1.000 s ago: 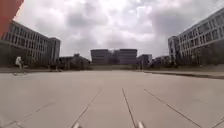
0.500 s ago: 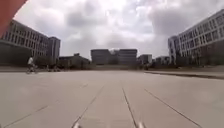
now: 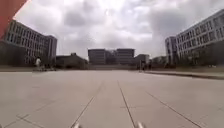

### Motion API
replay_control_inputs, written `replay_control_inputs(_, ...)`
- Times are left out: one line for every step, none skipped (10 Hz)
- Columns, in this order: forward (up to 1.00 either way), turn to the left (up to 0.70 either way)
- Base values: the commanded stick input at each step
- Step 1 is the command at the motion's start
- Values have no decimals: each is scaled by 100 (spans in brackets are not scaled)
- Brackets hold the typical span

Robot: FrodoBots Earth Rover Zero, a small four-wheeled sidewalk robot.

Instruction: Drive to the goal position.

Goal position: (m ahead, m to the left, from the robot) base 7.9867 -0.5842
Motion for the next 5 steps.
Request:
replay_control_inputs(60,-15)
replay_control_inputs(60,-15)
replay_control_inputs(60,-15)
replay_control_inputs(60,-15)
replay_control_inputs(60,-15)
